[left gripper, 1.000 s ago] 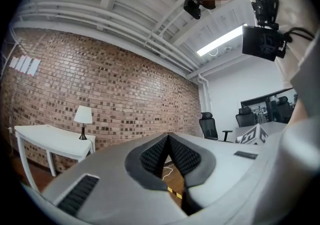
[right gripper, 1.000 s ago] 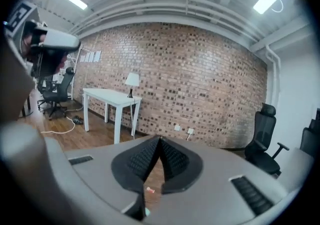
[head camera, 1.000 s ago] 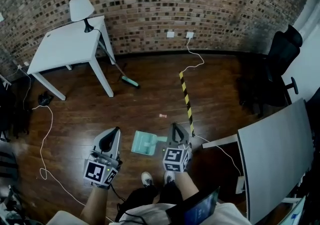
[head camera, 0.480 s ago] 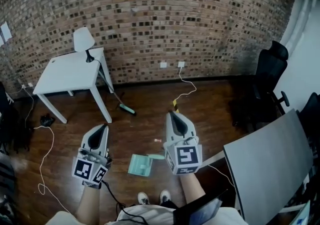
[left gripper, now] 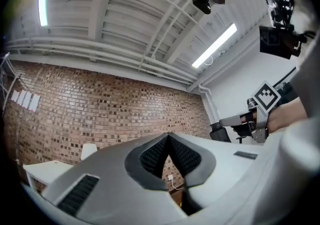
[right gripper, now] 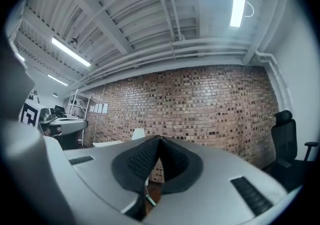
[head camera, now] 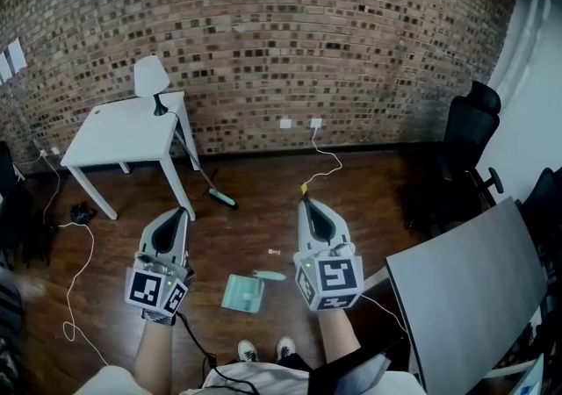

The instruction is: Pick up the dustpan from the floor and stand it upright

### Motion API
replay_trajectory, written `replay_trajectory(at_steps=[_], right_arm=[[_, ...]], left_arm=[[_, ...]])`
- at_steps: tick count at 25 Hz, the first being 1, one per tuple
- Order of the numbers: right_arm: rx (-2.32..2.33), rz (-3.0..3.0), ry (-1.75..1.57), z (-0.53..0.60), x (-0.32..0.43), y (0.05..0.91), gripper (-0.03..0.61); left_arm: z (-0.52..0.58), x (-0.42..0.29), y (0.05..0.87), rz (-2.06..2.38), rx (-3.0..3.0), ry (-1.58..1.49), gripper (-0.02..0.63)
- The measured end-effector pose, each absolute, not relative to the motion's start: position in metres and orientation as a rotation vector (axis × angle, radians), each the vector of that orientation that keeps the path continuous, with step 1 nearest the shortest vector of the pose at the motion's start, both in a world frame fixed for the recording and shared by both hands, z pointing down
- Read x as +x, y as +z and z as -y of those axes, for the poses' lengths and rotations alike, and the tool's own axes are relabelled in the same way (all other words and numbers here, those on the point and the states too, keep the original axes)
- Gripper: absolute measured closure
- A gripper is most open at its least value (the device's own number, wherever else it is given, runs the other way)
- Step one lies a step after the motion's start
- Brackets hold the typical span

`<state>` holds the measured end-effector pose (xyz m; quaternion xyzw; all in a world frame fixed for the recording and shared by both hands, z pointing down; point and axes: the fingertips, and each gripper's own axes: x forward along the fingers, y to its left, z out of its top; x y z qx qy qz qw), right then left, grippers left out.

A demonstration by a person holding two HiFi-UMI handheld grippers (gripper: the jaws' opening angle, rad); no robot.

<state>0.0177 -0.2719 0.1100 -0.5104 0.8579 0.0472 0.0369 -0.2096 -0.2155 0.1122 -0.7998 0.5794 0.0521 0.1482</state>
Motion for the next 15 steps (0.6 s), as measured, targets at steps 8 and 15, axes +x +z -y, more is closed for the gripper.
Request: replay_trajectory(at_steps=[8, 15], right_arm=[[-1.604, -2.625, 0.091, 0.211, 0.035, 0.135, 0.598], [-1.478, -2.680, 0.039, 0.101, 0.067, 0.164, 0.598]], left_arm=[[0.158, -0.190, 0.144, -1.568, -2.403, 0.118, 0.603], [0.051, -0.134, 0.168, -1.622, -2.414, 0.116, 0.603]])
